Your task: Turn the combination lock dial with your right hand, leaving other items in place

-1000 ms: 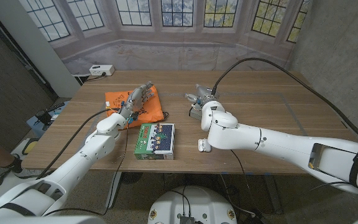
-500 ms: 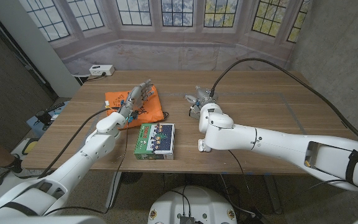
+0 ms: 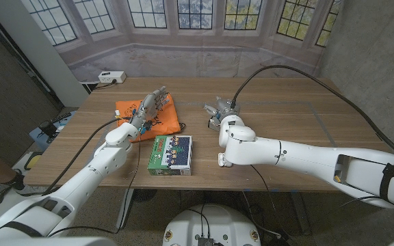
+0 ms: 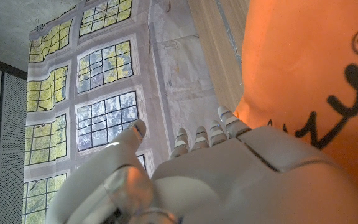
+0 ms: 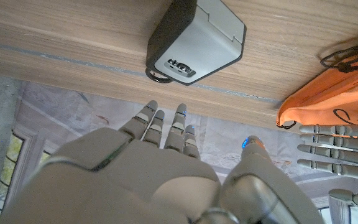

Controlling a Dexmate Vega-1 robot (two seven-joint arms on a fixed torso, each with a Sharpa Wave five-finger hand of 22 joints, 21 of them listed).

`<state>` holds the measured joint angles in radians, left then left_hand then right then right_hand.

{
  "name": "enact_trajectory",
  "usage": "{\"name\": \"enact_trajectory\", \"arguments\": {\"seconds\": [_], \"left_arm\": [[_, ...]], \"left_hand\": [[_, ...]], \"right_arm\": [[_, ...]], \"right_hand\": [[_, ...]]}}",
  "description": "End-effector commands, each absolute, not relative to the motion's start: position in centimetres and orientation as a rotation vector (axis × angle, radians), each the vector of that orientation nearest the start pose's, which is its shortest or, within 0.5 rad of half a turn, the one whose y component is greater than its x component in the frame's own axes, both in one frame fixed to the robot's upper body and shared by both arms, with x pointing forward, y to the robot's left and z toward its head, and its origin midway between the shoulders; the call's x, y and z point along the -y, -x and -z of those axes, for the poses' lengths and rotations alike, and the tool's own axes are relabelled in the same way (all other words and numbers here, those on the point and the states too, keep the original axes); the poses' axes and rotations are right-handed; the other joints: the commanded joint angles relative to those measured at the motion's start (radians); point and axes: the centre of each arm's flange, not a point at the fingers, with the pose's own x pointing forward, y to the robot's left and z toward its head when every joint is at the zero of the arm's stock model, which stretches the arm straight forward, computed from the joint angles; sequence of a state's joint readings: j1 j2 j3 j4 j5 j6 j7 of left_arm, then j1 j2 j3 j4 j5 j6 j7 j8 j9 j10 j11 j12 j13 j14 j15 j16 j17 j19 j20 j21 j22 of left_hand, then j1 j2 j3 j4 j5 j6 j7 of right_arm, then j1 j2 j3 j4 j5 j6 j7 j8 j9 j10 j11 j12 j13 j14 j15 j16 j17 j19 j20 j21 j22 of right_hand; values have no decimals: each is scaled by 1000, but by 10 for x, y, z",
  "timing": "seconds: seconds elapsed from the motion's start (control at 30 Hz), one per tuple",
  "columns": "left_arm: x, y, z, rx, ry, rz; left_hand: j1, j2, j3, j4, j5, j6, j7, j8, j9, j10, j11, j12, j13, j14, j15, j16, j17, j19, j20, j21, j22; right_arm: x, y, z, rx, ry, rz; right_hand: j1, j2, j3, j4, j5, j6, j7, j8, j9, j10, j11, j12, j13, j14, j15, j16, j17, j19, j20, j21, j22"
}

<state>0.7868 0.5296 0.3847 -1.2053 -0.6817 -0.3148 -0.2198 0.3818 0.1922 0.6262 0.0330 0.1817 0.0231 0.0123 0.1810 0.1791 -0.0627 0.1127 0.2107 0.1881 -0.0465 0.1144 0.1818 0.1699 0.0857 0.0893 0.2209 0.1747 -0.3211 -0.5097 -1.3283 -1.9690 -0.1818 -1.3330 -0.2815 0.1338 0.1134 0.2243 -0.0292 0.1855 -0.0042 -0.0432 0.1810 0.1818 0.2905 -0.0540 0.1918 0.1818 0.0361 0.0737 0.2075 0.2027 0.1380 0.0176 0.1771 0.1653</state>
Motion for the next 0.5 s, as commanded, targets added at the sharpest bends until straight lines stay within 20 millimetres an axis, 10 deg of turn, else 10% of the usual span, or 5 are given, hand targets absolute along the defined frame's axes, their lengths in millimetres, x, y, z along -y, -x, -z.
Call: {"name": "enact_trajectory", "arguments": {"seconds": [0.03, 0.5], "left_arm": [[-295, -657, 24, 593, -13, 336], [-293, -651, 25, 599, -12, 329]], "left_hand": [[12, -4, 2, -8, 4, -4, -1, 1, 4, 2, 4, -3, 4, 0, 9, 1, 3, 11, 3, -1, 2], [13, -4, 2, -9, 4, -5, -2, 2, 4, 3, 5, -3, 4, 1, 10, 1, 3, 12, 3, -3, 2]], "right_arm": [[54, -566, 21, 207, 1370, 156], [59, -570, 31, 181, 1362, 145]], "right_hand": [[-23, -2, -4, 15, 11, -12, -8, 1, 2, 9, 0, -4, -1, 0, 7, 3, 3, -7, -1, 4, 3], [-62, -2, -17, 42, 18, -53, -22, -5, 1, 1, -2, -7, -2, -5, 11, 1, 3, -16, -1, 5, 3]]}}
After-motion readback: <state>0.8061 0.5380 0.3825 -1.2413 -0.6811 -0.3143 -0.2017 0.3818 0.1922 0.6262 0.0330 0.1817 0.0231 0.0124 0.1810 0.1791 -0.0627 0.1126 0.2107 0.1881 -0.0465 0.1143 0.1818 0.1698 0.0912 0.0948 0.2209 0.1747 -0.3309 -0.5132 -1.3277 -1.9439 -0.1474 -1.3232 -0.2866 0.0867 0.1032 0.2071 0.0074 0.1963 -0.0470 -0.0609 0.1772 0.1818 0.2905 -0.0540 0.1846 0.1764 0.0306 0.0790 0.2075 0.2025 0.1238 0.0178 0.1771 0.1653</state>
